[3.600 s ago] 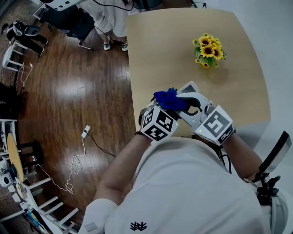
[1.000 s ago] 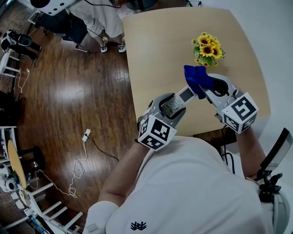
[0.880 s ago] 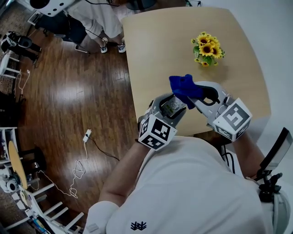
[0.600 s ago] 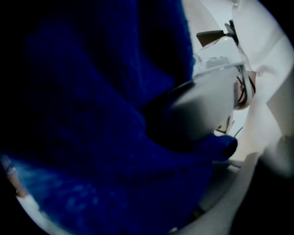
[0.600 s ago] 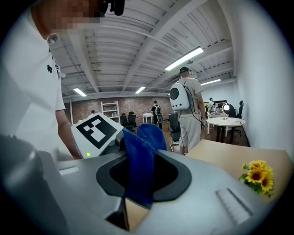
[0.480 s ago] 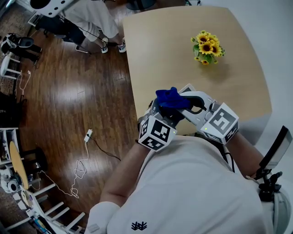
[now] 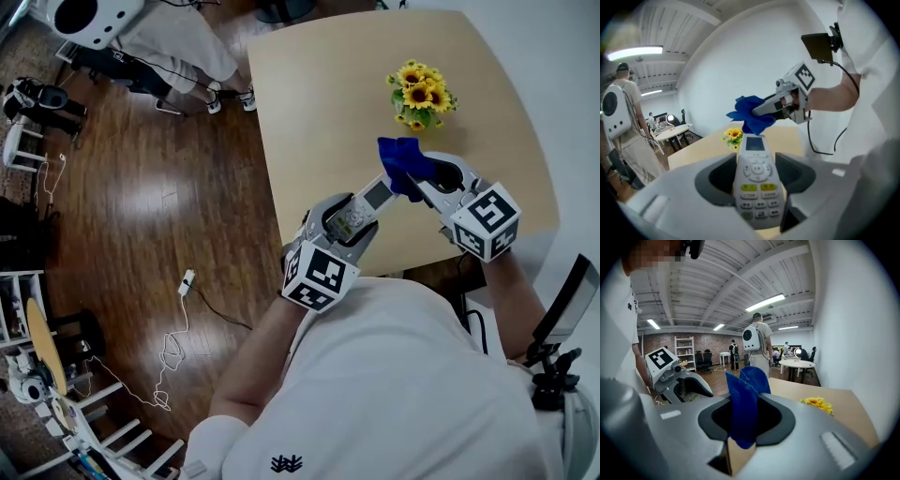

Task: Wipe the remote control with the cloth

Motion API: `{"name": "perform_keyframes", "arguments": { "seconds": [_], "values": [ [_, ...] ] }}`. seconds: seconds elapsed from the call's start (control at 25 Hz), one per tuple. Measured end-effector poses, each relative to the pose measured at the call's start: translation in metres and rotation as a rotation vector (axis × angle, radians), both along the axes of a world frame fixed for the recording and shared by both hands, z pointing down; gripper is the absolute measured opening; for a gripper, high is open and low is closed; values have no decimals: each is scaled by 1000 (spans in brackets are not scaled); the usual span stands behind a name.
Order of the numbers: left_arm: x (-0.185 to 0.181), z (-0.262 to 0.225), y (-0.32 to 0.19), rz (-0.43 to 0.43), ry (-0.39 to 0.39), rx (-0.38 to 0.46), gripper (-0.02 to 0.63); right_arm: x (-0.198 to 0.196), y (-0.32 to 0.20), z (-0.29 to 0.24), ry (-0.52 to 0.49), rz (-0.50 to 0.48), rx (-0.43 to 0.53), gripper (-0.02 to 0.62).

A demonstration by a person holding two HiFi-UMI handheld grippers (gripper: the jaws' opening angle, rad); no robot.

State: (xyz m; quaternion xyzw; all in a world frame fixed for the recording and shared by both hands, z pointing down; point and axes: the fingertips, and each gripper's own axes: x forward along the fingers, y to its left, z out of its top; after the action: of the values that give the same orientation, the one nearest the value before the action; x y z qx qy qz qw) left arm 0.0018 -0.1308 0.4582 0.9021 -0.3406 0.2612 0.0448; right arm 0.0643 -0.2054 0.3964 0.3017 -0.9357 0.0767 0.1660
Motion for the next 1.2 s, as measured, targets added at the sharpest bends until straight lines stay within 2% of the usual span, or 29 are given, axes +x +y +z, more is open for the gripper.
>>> {"name": "perform_keyframes", "arguments": {
  "seconds": [0.16, 0.32, 0.48, 0.6, 0.72, 1.0, 1.2],
  "values": [
    [-2, 5, -1, -10, 5, -16, 276, 24, -11, 8, 0, 75, -13, 84],
    [-17, 26, -6, -93, 16, -66, 276, 41, -3, 24, 0, 110, -44, 83],
    [-48, 66, -15, -252, 25, -142, 276, 52, 15, 50, -10, 135, -89, 84],
    [-69, 89, -33, -415, 80, -237, 276, 66, 15, 61, -10, 150, -126, 84],
    [-79, 112, -57, -571, 100, -313, 276, 91, 5, 63, -3, 152, -161, 84],
    [-104, 184, -64, -779, 11, -455, 276, 124, 14, 76, 23, 148, -212, 84],
    [-97, 217, -64, -841, -37, -521, 277, 154, 14, 81, 52, 131, -233, 84]
  ]
}}
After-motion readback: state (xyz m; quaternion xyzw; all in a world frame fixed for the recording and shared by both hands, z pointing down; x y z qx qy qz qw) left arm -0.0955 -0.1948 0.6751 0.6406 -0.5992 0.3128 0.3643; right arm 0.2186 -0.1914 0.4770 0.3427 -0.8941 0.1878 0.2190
